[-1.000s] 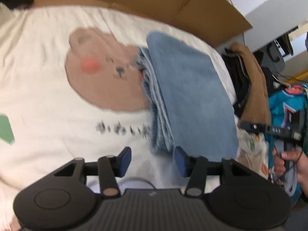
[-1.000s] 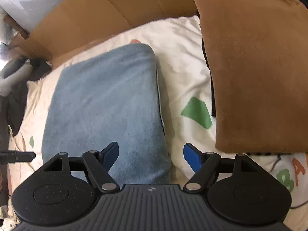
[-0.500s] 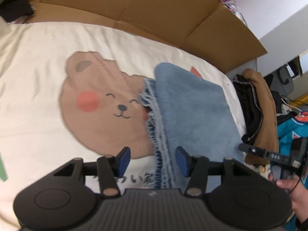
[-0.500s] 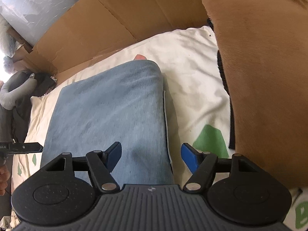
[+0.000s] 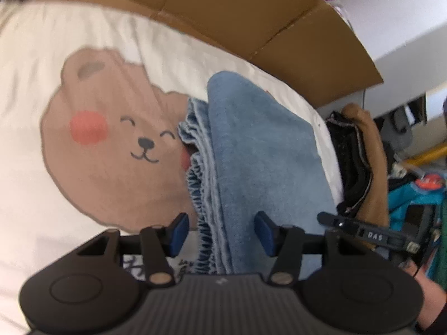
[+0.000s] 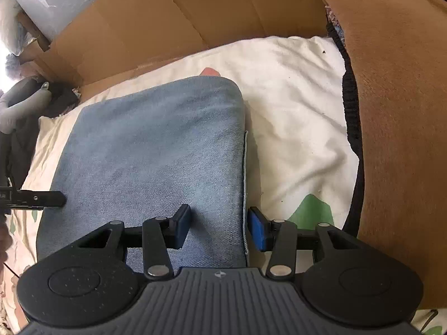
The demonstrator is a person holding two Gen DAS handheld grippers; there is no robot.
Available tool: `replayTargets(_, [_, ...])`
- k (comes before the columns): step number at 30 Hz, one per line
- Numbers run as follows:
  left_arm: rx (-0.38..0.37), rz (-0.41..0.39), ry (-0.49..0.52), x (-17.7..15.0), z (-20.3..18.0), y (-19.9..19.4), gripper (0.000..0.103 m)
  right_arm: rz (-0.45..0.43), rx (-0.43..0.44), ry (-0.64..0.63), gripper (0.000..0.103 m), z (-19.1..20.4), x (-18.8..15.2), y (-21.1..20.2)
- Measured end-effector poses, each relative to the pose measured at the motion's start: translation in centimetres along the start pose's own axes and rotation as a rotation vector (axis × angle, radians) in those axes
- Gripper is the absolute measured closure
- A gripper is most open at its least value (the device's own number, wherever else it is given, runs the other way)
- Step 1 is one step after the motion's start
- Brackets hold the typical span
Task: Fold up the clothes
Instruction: 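Press the folded jeans flat with both open tools, then close both tools on the edges of the folded jeans stack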
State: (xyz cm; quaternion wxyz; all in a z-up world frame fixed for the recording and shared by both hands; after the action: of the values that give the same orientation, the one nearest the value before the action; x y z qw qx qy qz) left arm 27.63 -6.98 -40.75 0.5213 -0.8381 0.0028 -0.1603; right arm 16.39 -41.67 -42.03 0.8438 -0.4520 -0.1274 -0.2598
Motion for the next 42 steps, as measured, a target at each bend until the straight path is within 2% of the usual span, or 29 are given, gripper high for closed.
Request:
replayTargets(3, [-0.035, 0.010, -0.027, -0.1, 0.3, 0.9, 0.040, 0.007, 0.000, 0.000, 0.057, 0.1, 0.1, 0.2])
replayTargets(5, [-0.048, 0.019, -0.045, 0.0, 0.7, 1.4, 0.031, 0.007, -0.001, 0.003, 0.057, 0.2, 0.1, 0.2])
replayTargets(9, [-0.080, 0.046, -0.056, 0.2, 1.3, 2.4, 0.024, 0.002, 0.001, 0.017, 0.057, 0.3, 0.0, 0.3])
replayTargets(21, [-0.153, 0.103, -0.047, 1.7, 0.4, 4.4, 0.025, -0.036, 0.080, 0.123, 0.057, -1.2, 1.0, 0.9])
replayTargets(29, [-0.165, 0.157, -0.027, 3.0, -0.1, 5.5, 0.022, -0.028, 0.176, 0.190, 0.052, -2.5, 1.3, 1.9])
replayTargets(34, [-0.131, 0.152, -0.040, 2.8, -0.2, 5.1, 0.024, -0.053, 0.230, 0.239, 0.049, -3.1, 1.3, 2.7])
replayTargets(36, [-0.117, 0.153, -0.028, 2.9, -0.6, 4.8, 0.029, -0.050, 0.235, 0.232, 0.052, -3.0, 1.4, 2.7])
replayTargets(38, [-0.109, 0.157, -0.017, 3.3, -0.9, 4.4, 0.032, -0.044, 0.244, 0.219, 0.064, -2.7, 1.5, 2.5])
replayTargets(42, [-0.092, 0.144, 0.028, 3.6, -1.6, 3.8, 0.037, -0.039, 0.259, 0.215, 0.074, -2.5, 1.1, 1.3])
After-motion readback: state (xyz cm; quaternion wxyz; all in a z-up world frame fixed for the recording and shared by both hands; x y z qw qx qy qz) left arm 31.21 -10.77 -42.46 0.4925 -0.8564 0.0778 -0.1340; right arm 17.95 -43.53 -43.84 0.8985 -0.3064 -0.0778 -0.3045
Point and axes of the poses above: each gripper's, at about its wrist camera, not at the fingertips, and y roughly the way its jaws point, z to its left, x to its top, the point moved 2 cm from there along y, roughly the way its jaws point, and after that the axes turned 15 degrees about x, right-handed, at the moved point
